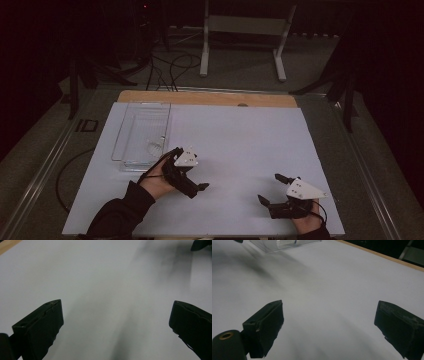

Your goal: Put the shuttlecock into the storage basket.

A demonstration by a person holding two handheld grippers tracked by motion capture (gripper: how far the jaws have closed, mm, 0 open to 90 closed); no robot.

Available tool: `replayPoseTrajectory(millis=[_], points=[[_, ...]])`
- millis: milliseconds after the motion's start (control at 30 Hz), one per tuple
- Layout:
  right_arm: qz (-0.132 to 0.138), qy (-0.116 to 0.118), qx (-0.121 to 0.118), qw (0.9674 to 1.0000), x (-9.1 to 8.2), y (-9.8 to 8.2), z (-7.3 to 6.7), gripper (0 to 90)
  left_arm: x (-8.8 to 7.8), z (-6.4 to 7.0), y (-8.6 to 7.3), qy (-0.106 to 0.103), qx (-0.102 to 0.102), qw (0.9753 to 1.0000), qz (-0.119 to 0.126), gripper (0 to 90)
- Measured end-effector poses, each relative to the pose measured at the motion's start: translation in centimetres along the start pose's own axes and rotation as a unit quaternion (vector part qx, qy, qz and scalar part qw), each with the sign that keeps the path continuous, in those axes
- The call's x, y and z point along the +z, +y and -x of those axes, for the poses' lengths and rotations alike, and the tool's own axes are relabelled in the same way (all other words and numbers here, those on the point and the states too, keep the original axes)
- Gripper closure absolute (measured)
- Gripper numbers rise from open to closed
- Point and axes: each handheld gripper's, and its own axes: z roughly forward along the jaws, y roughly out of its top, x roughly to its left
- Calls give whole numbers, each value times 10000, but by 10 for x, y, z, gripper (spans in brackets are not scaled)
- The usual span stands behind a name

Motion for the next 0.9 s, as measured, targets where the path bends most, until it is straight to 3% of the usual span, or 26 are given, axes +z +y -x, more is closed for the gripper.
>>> replayPoseTrajectory(millis=[367, 900], points=[[-16, -159, -33, 9999, -1, 0, 1, 86, -6, 4, -24, -100, -108, 9999, -9, 0], [-54, -121, -27, 9999, 1, 0, -1, 86, -24, 4, -52, 135, -285, 9993, -184, 0]])
